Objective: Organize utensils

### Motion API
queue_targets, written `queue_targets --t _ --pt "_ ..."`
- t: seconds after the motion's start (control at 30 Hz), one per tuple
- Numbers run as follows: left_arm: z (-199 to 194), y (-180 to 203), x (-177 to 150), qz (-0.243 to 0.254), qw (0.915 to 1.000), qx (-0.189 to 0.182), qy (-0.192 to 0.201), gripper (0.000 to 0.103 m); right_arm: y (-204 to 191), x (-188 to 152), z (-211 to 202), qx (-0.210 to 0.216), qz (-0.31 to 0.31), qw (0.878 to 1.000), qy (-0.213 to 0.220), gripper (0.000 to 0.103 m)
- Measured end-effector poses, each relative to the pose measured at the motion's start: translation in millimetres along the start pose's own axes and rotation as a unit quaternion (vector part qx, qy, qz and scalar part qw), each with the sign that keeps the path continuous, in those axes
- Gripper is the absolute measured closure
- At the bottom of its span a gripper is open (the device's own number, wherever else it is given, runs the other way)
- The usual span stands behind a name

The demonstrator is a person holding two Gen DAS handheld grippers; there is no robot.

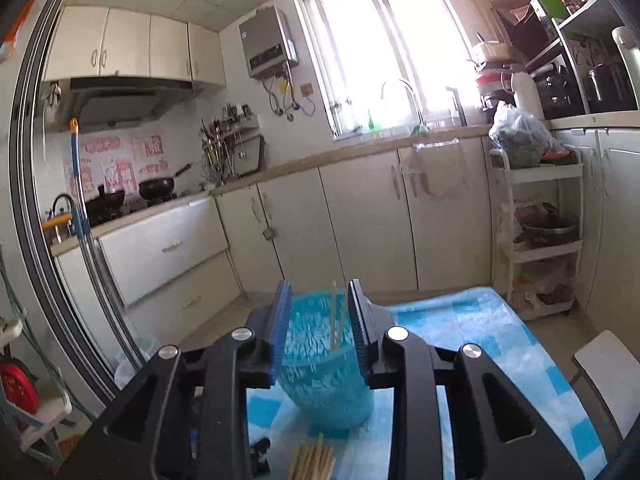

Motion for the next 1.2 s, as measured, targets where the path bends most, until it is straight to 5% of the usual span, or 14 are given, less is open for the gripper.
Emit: queue_targets --t 0.17,0.3,0.6,0.7,0.97,1.2 --pt "-2 0 -1 0.001 1.0000 0.001 0.005 0.008 5 -88 43 -0.004 -0.004 0.982 -0.186 0.081" --pt "-3 1 -2 0.003 1.0000 0.001 0.007 0.008 4 -128 72 0.005 0.006 0.966 -0.257 0.083" --pt "-2 0 -2 -0.001 1.0000 -0.003 0.005 0.008 -18 -143 118 -0.004 -0.047 0.951 -0.306 0.083" --pt "-1 -2 -1 -0.004 1.0000 -0.006 0.004 0.008 -18 -144 120 -0.011 -0.055 0.951 -0.304 0.097" --pt "-1 4 -3 0.013 0.9999 -0.006 0.000 0.008 10 -137 89 -0.041 -0.016 0.959 -0.278 0.098" --pt "-1 30 -15 0.078 0.9962 -0.017 -0.034 0.008 37 -148 74 -0.067 0.019 0.954 -0.293 0.098"
Point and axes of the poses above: each gripper's, at about its wrist camera, not at the fingertips, and z roughly the way its jaws point, y to its right, x to its top, the point moved 3 cm from there along z, roughly the way its jaws point, and after that the axes turned 4 degrees about -y, right-handed, at the moved point
